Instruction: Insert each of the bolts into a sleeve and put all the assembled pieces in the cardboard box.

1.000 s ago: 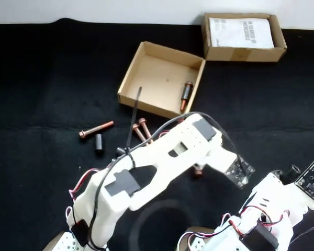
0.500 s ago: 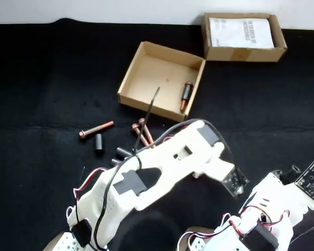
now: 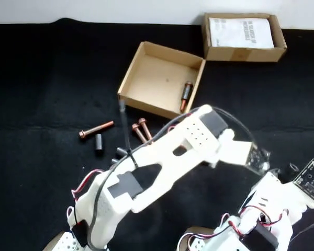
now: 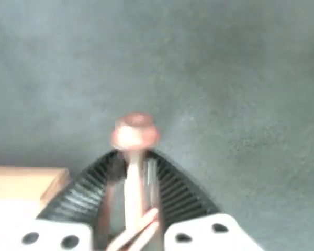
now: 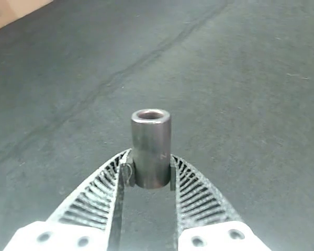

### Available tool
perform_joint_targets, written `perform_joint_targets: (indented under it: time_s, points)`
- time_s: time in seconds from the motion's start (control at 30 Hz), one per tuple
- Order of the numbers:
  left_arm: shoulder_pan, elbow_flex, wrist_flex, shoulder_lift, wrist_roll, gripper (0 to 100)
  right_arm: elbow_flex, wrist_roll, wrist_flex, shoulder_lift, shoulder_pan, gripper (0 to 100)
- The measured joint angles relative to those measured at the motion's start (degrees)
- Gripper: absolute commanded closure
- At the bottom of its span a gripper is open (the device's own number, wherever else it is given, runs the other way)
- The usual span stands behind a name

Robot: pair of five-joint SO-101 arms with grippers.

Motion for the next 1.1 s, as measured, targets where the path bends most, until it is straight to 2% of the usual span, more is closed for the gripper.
perform_joint_targets:
  time_s: [0.33,0.57,0.7,0.87,1.1]
  points:
    - [-4.0,-0.9,0.0,-4.3,24.4,99,4.0,-2.6,-7.5,0.0,-15.1,99.2]
    - [-10.9,-4.2,0.0,-7.6,38.9,99,7.7,-2.7,-14.5,0.0,-23.3,99.2]
    - [-14.6,-4.6,0.1,-9.8,42.8,99,9.2,-5.7,-17.2,0.0,-27.3,99.2]
    - [-17.1,-4.6,0.4,-13.3,43.9,99,11.3,-9.0,-19.8,0.0,-34.1,99.2]
    - [-17.1,-4.6,7.6,-19.7,43.9,99,16.1,-10.1,-28.2,0.1,-42.5,99.2]
